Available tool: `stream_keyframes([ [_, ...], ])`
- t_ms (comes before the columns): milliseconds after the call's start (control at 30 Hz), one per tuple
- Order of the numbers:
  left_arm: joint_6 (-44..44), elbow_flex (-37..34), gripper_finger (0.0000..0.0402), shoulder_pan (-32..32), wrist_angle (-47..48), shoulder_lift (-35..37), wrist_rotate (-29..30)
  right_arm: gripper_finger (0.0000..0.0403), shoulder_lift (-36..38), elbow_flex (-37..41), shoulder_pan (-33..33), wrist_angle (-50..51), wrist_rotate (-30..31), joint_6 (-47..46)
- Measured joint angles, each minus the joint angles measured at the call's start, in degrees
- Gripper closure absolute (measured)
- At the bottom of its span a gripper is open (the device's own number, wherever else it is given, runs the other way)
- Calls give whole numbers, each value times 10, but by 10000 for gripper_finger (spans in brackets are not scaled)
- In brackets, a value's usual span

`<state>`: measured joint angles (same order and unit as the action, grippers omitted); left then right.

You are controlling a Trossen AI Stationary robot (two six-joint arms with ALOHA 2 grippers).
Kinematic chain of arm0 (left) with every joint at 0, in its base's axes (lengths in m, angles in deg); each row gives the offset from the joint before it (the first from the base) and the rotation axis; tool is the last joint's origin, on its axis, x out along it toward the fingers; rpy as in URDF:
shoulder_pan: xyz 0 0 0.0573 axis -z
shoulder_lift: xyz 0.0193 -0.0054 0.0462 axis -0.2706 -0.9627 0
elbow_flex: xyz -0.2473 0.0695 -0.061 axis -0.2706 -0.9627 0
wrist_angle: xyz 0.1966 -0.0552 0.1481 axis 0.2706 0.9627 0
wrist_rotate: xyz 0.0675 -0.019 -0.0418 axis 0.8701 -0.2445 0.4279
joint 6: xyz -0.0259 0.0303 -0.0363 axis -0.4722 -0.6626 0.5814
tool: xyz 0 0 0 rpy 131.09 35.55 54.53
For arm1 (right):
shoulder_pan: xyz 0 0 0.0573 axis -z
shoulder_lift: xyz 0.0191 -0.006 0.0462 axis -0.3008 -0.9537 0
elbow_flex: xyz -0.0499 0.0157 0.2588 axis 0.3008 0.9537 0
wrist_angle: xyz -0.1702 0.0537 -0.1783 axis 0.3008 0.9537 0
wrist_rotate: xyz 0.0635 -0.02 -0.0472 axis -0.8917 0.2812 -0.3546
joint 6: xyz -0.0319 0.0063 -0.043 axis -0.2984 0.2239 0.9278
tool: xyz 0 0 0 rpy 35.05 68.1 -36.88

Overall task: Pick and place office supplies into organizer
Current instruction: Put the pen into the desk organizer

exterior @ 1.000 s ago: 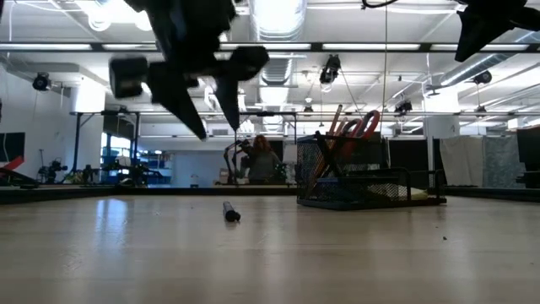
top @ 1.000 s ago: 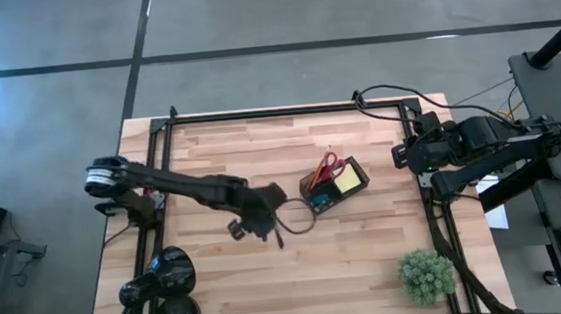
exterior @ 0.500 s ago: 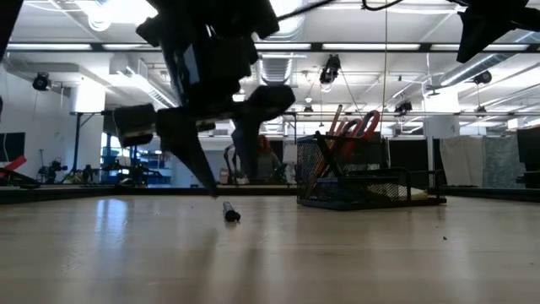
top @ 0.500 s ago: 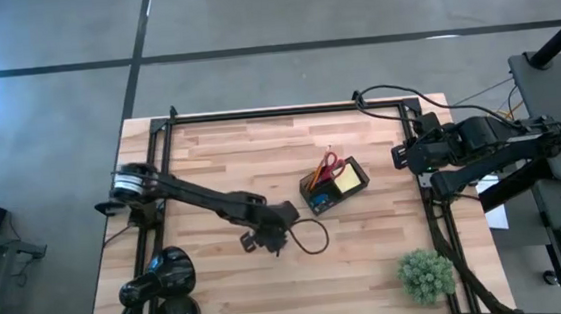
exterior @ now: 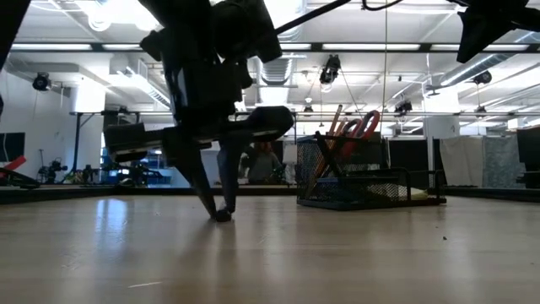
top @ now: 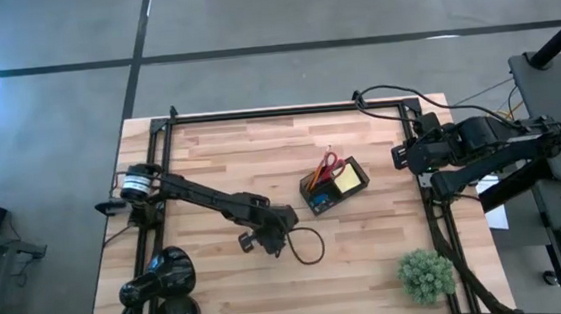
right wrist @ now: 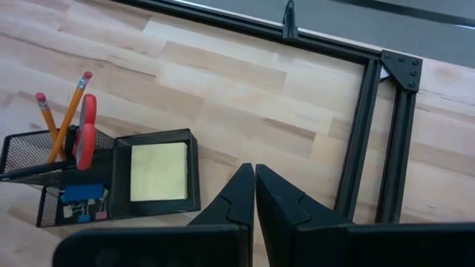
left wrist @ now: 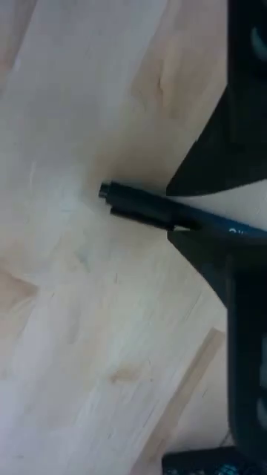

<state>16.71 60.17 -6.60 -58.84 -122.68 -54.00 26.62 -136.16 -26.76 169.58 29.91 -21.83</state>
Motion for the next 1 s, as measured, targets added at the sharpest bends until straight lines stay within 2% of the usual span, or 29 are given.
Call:
stream_keyframes([
  [167, -1, 0, 387, -7, -10, -1, 6, 394, 0, 0, 0, 0, 0, 0],
  [367, 7, 2, 392, -8, -8, -1, 15, 394, 0, 0, 0, 0, 1, -8],
  [500, 71, 20, 394, -9, 4, 20, 26, 394, 0, 0, 0, 0, 1, -11],
  [600, 155, 41, 401, -11, -18, 76, 49, 394, 0, 0, 0, 0, 5, -18],
  [700, 293, 34, 398, -23, -121, 138, 64, 394, 0, 0, 0, 0, 10, -29],
  [767, 425, 20, 398, -41, -232, 167, 82, 394, 0, 0, 0, 0, 19, -35],
  [833, 521, 4, 398, -59, -346, 186, 123, 394, 0, 0, 0, 0, 27, -45],
  [933, 563, -20, 399, -81, -489, 182, 181, 394, 0, 0, 0, 0, 44, -50],
  [1000, 578, -23, 400, -93, -494, 165, 175, 394, 0, 0, 0, 0, 46, -47],
])
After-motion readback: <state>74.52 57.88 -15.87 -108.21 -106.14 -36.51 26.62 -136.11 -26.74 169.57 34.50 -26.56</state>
